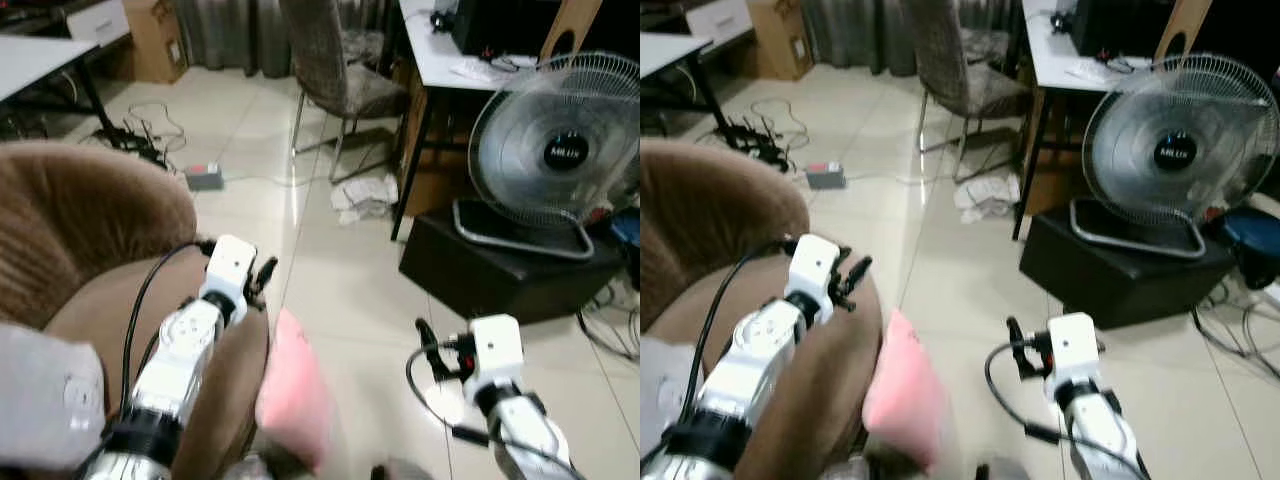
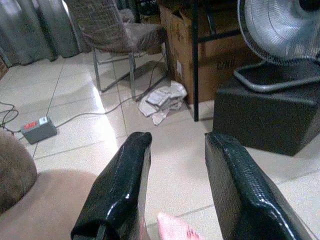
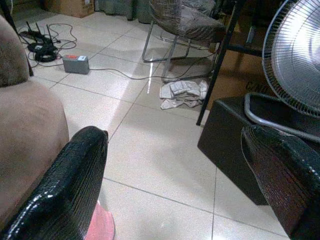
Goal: Move the pillow to the sofa from floor
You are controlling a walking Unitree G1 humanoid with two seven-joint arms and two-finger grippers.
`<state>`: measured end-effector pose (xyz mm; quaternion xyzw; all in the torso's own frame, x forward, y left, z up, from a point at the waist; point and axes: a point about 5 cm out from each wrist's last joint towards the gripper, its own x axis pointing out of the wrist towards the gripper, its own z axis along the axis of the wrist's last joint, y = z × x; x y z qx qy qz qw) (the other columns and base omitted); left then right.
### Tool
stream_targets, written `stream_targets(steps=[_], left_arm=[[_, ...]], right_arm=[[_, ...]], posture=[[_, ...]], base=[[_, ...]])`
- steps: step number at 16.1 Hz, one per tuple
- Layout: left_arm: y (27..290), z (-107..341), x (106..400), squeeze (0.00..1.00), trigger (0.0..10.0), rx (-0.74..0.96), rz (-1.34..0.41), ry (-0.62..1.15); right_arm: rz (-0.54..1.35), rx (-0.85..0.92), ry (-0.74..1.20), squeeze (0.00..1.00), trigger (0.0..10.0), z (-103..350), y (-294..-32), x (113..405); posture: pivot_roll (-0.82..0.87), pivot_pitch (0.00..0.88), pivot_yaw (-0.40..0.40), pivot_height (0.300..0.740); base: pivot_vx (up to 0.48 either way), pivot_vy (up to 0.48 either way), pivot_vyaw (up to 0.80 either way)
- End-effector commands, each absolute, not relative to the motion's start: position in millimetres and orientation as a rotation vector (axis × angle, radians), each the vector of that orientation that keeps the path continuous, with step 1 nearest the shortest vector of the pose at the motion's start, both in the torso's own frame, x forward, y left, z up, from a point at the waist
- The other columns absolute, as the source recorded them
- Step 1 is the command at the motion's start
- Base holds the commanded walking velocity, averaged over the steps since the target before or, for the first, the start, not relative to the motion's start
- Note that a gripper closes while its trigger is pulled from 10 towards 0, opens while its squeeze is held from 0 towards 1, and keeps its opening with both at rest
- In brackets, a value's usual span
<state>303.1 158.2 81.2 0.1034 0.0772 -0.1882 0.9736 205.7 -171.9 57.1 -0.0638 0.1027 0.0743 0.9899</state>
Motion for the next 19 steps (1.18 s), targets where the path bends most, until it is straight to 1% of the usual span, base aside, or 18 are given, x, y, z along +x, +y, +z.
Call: stream_targets(steps=[1, 3, 4, 11, 15, 16, 19], left_arm=[[156.4, 80.1, 303.1, 0.00, 10.0, 0.228, -0.394, 0.158], [156.5, 80.3, 303.2, 0.00, 10.0, 0.241, -0.399, 0.154], [156.3, 80.6, 303.2, 0.00, 10.0, 0.245, -0.401, 0.151], [156.7, 80.2, 303.9, 0.00, 10.0, 0.249, -0.393, 0.151], [157.0, 80.6, 304.4, 0.00, 10.0, 0.248, -0.384, 0.144], [157.8, 81.4, 306.4, 0.00, 10.0, 0.212, -0.361, 0.146], [157.3, 88.1, 311.8, 0.00, 10.0, 0.226, -0.353, 0.102]], right_arm=[[0.146, -0.142, 0.211, 0.00, 10.0, 57.5, -174.2, 205.8], [0.145, -0.143, 0.214, 0.00, 10.0, 57.2, -174.0, 205.3], [0.144, -0.149, 0.221, 0.00, 10.0, 56.4, -174.6, 204.9], [0.139, -0.163, 0.213, 0.00, 10.0, 56.6, -176.0, 205.6], [0.138, -0.172, 0.212, 0.00, 10.0, 57.2, -176.3, 206.2], [0.136, -0.178, 0.214, 0.00, 10.0, 56.9, -177.1, 206.5], [0.122, -0.192, 0.219, 0.00, 10.0, 56.1, -179.5, 207.3]], posture=[[-0.05, 0.003, 0.000, 0.620], [-0.05, 0.004, 0.001, 0.600], [-0.05, 0.004, 0.001, 0.595], [-0.05, 0.019, 0.003, 0.595], [-0.05, 0.025, 0.000, 0.595], [-0.06, 0.026, 0.000, 0.595], [-0.06, 0.028, 0.001, 0.595]], base=[[0.000, 0.000, 0.00], [0.000, 0.000, 0.00], [0.000, -0.322, 0.00], [0.000, -0.447, 0.00], [0.000, -0.331, 0.00], [0.000, 0.000, 0.00], [0.000, 0.000, 0.00]])
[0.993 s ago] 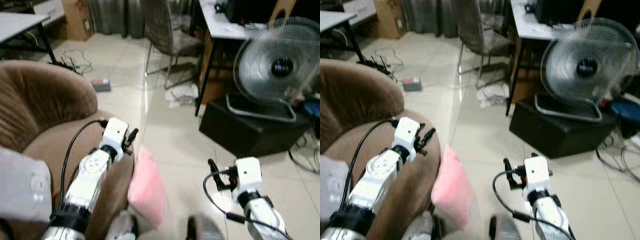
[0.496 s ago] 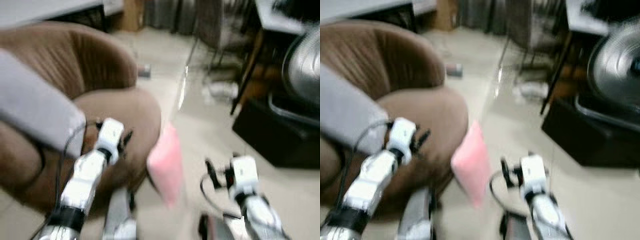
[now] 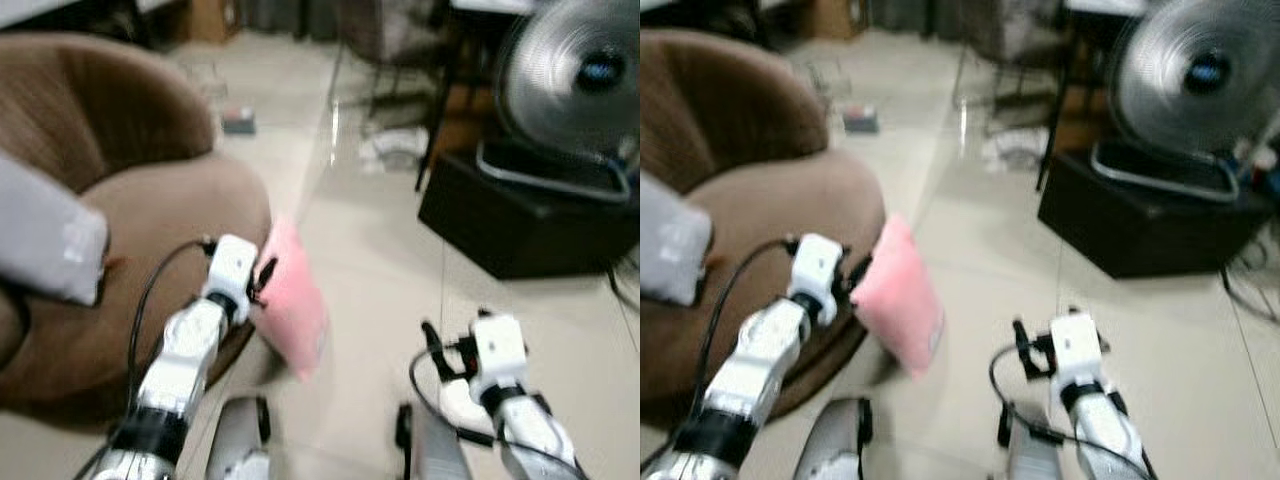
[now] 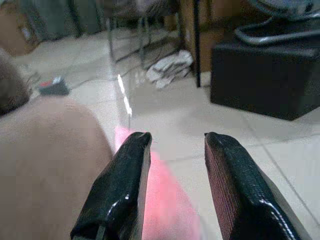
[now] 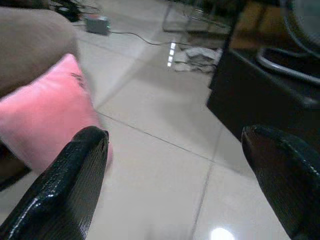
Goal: Move the pillow to the sofa from floor
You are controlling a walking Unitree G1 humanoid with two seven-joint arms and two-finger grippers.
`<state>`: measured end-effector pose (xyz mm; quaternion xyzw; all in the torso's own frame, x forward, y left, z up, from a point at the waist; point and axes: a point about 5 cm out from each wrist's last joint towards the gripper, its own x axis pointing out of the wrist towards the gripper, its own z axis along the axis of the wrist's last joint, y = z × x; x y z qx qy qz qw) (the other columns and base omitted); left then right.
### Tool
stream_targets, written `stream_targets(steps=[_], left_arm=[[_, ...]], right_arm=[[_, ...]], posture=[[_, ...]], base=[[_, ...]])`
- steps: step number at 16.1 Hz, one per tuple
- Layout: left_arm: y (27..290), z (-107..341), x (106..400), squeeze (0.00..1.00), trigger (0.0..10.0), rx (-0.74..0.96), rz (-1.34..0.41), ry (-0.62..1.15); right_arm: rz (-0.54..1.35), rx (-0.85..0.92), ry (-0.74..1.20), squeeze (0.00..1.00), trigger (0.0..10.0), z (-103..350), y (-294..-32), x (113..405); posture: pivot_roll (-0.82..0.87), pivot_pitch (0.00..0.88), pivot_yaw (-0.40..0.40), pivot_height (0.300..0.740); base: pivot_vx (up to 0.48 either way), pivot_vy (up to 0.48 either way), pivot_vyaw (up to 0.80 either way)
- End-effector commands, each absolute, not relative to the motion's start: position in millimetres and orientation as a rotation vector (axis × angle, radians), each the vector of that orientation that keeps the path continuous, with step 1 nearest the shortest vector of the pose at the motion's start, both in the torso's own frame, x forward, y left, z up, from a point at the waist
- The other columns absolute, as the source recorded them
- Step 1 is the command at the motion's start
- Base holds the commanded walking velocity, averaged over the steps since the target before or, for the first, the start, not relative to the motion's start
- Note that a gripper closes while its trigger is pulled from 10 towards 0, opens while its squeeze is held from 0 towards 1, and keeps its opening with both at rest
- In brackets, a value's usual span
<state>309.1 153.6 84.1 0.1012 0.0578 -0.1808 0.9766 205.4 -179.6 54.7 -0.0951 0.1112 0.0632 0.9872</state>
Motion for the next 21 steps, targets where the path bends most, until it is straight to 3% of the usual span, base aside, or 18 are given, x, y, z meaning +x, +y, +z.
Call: stream_targets(steps=[1, 18, 21], left_arm=[[156, 91, 314, 0.00, 10.0, 0.216, -0.361, 0.088], [160, 87, 311, 0.00, 10.0, 0.218, -0.353, 0.103], [160, 80, 310, 0.00, 10.0, 0.243, -0.360, 0.140]], right_arm=[[0.116, -0.194, 0.220, 0.00, 10.0, 56, -179, 208], [0.150, -0.202, 0.222, 0.00, 10.0, 55, -176, 208], [0.179, -0.181, 0.237, 0.00, 10.0, 54, -173, 206]], posture=[[-0.06, 0.028, 0.001, 0.595], [-0.05, 0.006, -0.008, 0.595], [-0.06, 0.008, -0.007, 0.595]], base=[[0.000, 0.000, 0.00], [0.402, 0.000, 0.00], [0.000, 0.000, 0.00]])
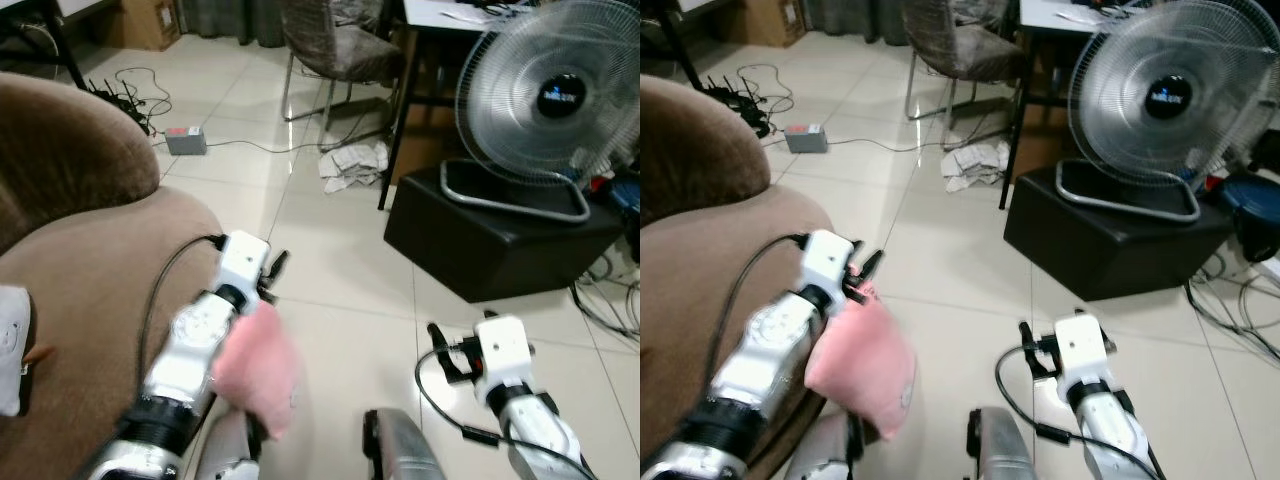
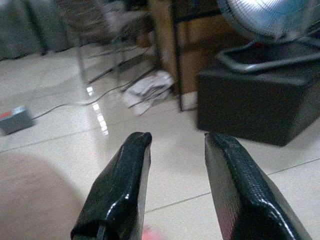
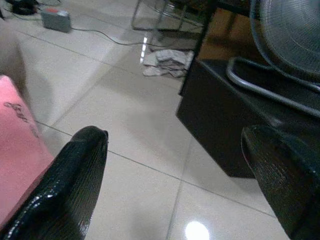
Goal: Move the pillow to the sofa from floor
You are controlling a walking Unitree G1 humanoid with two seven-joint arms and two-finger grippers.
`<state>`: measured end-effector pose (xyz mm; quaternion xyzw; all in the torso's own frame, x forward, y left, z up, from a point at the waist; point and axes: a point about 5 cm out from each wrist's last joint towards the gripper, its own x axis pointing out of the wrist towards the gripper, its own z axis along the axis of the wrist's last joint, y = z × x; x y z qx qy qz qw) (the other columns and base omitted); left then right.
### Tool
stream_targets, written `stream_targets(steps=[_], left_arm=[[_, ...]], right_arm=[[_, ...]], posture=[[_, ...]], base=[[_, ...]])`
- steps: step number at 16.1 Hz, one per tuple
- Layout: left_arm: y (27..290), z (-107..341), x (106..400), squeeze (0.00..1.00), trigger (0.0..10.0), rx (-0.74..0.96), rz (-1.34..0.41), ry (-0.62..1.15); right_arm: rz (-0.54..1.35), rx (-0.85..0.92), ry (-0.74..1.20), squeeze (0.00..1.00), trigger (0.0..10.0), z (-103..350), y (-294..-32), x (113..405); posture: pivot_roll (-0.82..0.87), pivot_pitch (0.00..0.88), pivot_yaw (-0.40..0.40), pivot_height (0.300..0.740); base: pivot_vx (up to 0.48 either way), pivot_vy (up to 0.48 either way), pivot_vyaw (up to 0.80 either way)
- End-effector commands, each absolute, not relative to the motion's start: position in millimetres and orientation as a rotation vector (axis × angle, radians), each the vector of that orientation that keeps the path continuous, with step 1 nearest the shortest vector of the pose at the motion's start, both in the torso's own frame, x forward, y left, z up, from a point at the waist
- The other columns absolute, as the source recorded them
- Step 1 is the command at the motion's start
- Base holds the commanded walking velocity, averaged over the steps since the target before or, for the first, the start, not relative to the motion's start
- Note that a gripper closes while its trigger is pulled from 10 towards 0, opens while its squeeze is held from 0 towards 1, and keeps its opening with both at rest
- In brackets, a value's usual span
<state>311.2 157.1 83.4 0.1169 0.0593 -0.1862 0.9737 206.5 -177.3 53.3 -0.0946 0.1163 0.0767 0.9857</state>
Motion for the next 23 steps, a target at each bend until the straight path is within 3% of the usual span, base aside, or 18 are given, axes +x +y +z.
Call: stream_targets(steps=[1, 5, 10, 11, 20, 23], left_arm=[[161, 76, 310, 0.00, 10.0, 0.248, -0.369, 0.169], [158, 54, 308, 0.00, 10.0, 0.274, -0.456, 0.339], [132, 48, 324, 0.00, 10.0, 0.313, -0.621, 0.473], [132, 47, 325, 1.00, 10.0, 0.317, -0.635, 0.512], [131, 63, 351, 1.00, 10.0, 0.350, -0.530, 0.535], [129, 63, 353, 1.00, 10.0, 0.330, -0.512, 0.558]], right_arm=[[0.171, -0.168, 0.234, 0.00, 10.0, 54, -173, 206], [0.171, -0.160, 0.234, 0.00, 10.0, 56, -173, 206], [0.217, -0.190, 0.250, 0.00, 10.0, 59, -174, 212], [0.250, -0.190, 0.252, 0.00, 10.0, 60, -174, 212], [0.674, -0.166, 0.250, 0.00, 10.0, 78, -162, 196], [0.697, -0.189, 0.268, 0.00, 10.0, 76, -169, 200]], posture=[[-0.06, 0.013, -0.006, 0.585], [-0.06, 0.023, -0.014, 0.555], [-0.07, 0.039, -0.029, 0.515], [-0.07, 0.044, -0.027, 0.515], [-0.08, 0.043, 0.003, 0.515], [-0.09, 0.041, 0.003, 0.515]], base=[[0.000, 0.000, 0.00], [0.000, 0.000, 0.00], [0.000, 0.000, 0.00], [0.000, 0.000, 0.00], [0.000, 0.000, 0.00], [0.000, 0.000, 0.00]])
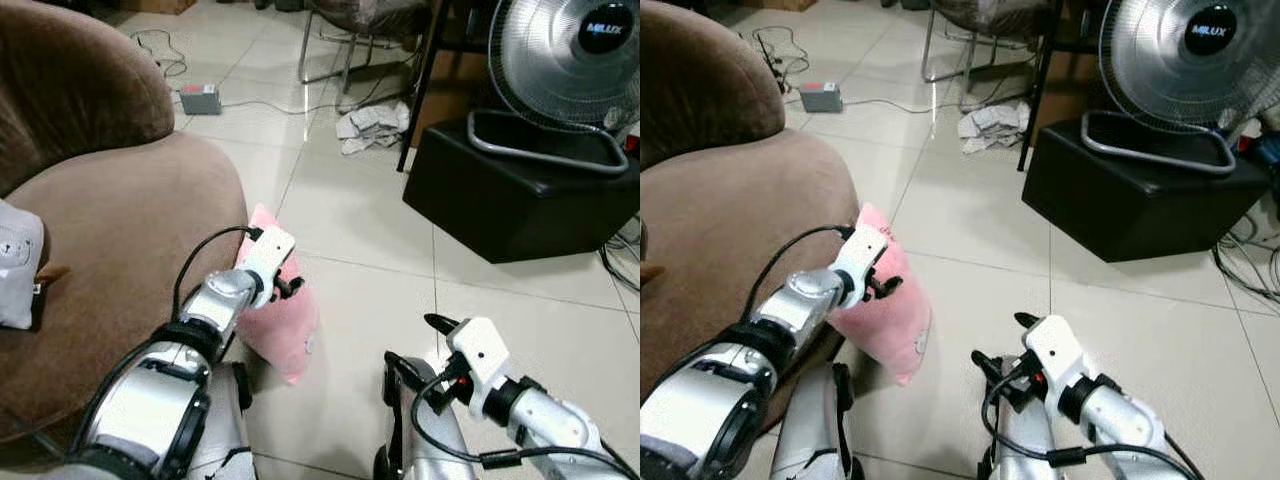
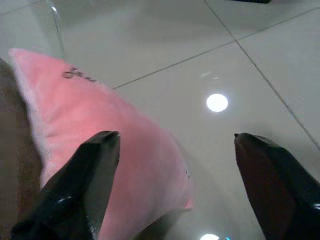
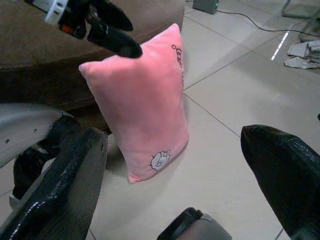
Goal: Move the pillow to the sofa from floor
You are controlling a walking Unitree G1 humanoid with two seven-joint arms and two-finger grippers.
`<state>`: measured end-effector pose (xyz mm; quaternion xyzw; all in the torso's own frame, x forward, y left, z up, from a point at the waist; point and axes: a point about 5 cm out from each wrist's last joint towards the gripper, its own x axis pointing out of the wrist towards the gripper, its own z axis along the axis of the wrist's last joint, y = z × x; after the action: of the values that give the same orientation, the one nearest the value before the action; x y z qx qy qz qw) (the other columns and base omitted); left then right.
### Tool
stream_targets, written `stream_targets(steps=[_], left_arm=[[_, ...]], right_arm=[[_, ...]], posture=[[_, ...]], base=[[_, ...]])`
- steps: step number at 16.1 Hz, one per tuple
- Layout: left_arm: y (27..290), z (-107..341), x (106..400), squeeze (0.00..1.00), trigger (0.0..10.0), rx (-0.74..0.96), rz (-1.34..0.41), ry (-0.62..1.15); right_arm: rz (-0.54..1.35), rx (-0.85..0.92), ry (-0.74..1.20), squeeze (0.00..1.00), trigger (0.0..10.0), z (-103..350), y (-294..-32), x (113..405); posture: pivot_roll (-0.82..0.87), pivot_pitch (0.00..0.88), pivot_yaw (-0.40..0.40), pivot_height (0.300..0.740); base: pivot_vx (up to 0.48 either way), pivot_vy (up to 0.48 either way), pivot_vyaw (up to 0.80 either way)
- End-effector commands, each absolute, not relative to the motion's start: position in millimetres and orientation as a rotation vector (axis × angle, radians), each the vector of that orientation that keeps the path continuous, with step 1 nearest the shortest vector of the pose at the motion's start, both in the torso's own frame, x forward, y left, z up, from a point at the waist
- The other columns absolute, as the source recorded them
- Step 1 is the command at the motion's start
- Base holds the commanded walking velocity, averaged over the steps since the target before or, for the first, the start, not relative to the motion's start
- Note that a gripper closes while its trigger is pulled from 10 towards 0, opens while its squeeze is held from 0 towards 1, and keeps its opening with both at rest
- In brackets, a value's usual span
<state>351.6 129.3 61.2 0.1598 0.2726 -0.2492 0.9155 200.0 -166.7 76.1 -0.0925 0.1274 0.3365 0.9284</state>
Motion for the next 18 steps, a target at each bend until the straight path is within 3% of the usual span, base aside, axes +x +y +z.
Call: stream_targets(steps=[1, 5, 6, 9, 12, 16, 18], left_arm=[[126, 63, 354, 1.00, 10.0, 0.323, -0.517, 0.569], [123, 70, 360, 1.00, 10.0, 0.436, -0.477, 0.550], [127, 71, 363, 0.00, 10.0, 0.488, -0.419, 0.564], [137, 64, 359, 0.00, 10.0, 0.532, -0.344, 0.609], [137, 52, 351, 0.00, 10.0, 0.411, -0.324, 0.655], [148, 60, 357, 0.00, 10.0, 0.523, -0.232, 0.565], [159, 56, 354, 0.00, 10.0, 0.507, -0.199, 0.590]], right_arm=[[0.704, -0.188, 0.271, 0.00, 10.0, 77, -169, 203], [0.757, -0.215, 0.287, 0.00, 10.0, 78, -165, 214], [0.760, -0.228, 0.294, 0.00, 10.0, 77, -165, 219], [0.756, -0.230, 0.307, 0.00, 10.0, 69, -155, 221], [0.729, -0.233, 0.304, 0.00, 10.0, 62, -138, 223], [0.692, -0.225, 0.199, 0.00, 10.0, 113, -109, 231], [0.694, -0.222, 0.205, 0.00, 10.0, 119, -136, 204]], posture=[[-0.09, 0.048, -0.001, 0.515], [-0.08, 0.075, -0.003, 0.515], [-0.08, 0.086, -0.011, 0.515], [-0.09, 0.103, -0.017, 0.515], [-0.10, 0.131, -0.008, 0.515], [-0.12, 0.194, 0.024, 0.515], [-0.13, 0.231, 0.029, 0.515]], base=[[0.000, 0.000, 0.00], [0.000, 0.000, 0.00], [0.000, 0.000, 0.00], [0.000, 0.000, 0.00], [0.000, 0.000, 0.00], [0.000, 0.000, 0.00], [0.000, 0.000, 0.00]])
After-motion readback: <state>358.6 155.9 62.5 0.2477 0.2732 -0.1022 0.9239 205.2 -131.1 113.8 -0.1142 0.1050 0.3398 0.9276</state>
